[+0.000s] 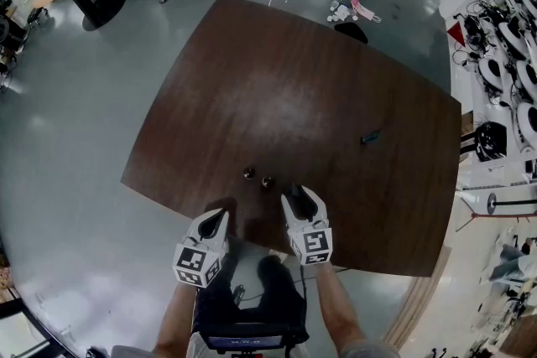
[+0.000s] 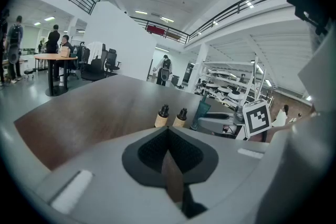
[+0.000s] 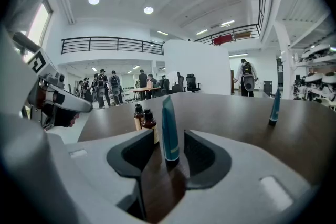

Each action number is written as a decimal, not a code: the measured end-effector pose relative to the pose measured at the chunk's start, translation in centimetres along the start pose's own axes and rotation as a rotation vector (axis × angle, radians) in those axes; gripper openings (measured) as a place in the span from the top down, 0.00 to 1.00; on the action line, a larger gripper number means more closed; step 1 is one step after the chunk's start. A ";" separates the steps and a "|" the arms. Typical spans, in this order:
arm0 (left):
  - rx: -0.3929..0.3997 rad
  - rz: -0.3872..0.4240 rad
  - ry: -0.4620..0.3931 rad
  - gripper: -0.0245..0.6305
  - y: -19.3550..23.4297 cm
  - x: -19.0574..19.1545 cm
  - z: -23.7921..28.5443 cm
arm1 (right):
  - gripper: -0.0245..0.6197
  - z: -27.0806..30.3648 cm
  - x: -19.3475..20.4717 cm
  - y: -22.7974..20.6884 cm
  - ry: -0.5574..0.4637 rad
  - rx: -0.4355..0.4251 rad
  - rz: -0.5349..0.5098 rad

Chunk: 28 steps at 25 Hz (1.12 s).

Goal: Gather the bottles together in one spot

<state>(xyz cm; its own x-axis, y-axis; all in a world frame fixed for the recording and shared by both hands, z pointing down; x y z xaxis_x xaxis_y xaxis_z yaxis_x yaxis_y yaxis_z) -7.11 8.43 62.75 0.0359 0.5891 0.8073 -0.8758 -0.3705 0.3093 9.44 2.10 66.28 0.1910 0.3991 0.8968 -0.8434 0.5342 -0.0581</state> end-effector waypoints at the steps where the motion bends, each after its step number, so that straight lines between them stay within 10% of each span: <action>1: 0.000 0.001 -0.001 0.96 0.0 0.0 0.0 | 0.70 0.0 0.0 0.0 0.002 0.003 -0.001; 15: 0.044 0.022 -0.021 0.96 -1.1 -2.1 -1.7 | 0.72 -3.8 -1.2 0.2 -0.003 0.066 0.054; 28: 0.215 0.114 -0.059 0.96 -4.8 -6.8 -4.8 | 0.95 -11.8 -7.6 2.1 -0.126 0.274 0.144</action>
<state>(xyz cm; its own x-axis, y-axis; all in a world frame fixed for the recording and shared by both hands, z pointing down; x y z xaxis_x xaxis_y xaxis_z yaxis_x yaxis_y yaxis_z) -5.46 9.69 53.37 -0.0242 0.4943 0.8689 -0.7538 -0.5800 0.3089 12.18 8.99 54.17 0.0108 0.3517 0.9361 -0.9641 0.2521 -0.0836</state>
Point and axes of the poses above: the fingertips, and each gripper's own axes: z forward along the fingers, y to its left, x out of its underside, the point moved 1 cm from there along -z, backward along the fingers, and after that the axes turned 4 degrees about y, right-handed, at the moved point
